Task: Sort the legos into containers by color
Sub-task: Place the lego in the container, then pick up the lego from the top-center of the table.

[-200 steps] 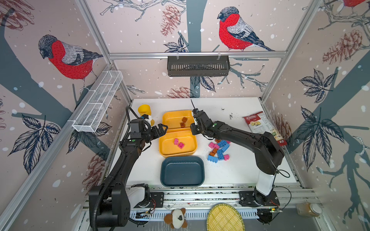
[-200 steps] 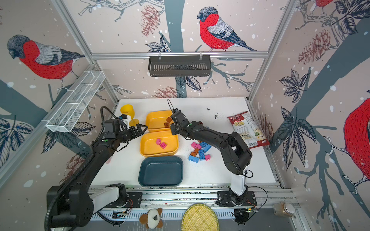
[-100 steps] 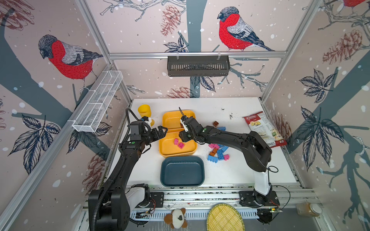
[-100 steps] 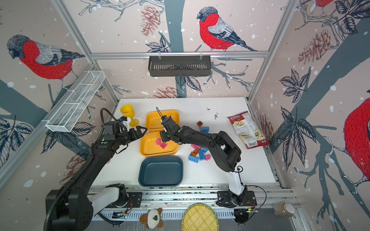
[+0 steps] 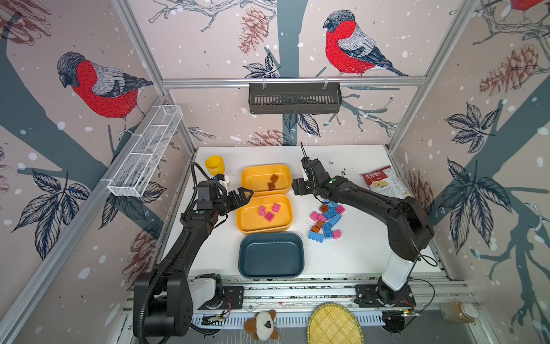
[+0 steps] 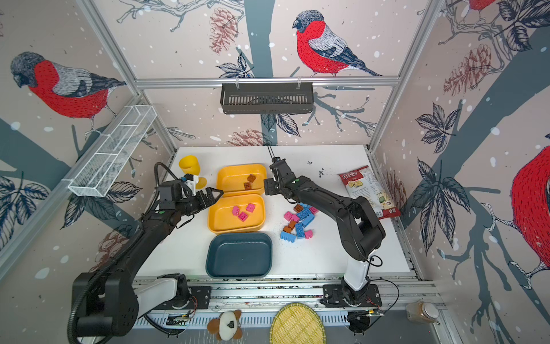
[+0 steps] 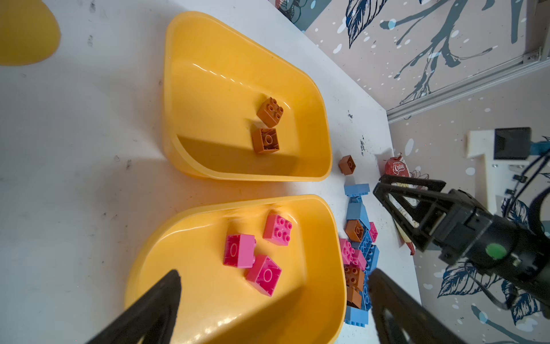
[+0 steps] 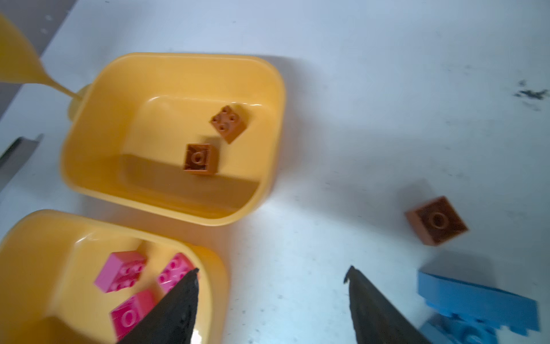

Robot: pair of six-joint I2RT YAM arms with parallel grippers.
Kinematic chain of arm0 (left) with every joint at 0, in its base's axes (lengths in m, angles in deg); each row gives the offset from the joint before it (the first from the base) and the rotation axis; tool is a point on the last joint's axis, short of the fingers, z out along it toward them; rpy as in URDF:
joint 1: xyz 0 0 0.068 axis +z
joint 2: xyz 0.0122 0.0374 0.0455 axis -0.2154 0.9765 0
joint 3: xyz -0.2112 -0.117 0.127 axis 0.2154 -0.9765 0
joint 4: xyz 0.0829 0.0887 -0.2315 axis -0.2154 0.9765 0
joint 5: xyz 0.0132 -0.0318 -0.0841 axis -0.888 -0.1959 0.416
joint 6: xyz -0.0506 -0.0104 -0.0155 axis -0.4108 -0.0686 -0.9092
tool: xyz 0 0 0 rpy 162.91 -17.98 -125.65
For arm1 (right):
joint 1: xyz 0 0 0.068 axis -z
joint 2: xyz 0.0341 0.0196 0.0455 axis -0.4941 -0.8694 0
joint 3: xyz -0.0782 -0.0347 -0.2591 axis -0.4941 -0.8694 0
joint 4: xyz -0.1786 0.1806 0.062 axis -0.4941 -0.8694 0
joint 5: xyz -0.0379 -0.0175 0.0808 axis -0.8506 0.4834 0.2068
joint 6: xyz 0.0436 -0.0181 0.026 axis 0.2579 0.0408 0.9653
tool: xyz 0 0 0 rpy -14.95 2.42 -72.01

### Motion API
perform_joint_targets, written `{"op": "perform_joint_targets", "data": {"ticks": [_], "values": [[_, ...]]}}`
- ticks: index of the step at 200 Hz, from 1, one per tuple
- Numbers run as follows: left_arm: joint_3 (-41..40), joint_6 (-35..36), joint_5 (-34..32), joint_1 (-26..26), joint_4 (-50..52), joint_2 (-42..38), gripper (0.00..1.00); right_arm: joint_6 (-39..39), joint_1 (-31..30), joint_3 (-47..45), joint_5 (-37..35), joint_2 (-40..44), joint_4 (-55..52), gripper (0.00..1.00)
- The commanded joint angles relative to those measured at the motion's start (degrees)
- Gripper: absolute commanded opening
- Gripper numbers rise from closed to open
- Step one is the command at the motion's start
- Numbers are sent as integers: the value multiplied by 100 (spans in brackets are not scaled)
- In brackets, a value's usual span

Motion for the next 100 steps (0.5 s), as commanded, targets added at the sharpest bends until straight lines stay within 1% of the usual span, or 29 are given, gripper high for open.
{"op": "perform_joint_targets", "data": {"ticks": [1, 20, 40, 72, 100], "values": [[55, -109, 68, -129, -352, 73, 97, -461, 271, -14, -409, -3, -314, 81], [79, -210, 27, -294, -447, 116, 97, -1028, 628, 125, -311, -212, -473, 81], [105, -295, -10, -466, -512, 153, 97, -1588, 904, 144, -244, -382, -374, 82], [54, -418, 22, -563, -614, 161, 97, -2074, 1369, 402, -29, -816, -312, 82], [79, -454, 41, -592, -640, 146, 97, -2475, 1521, 711, 113, -1218, -307, 79]]}}
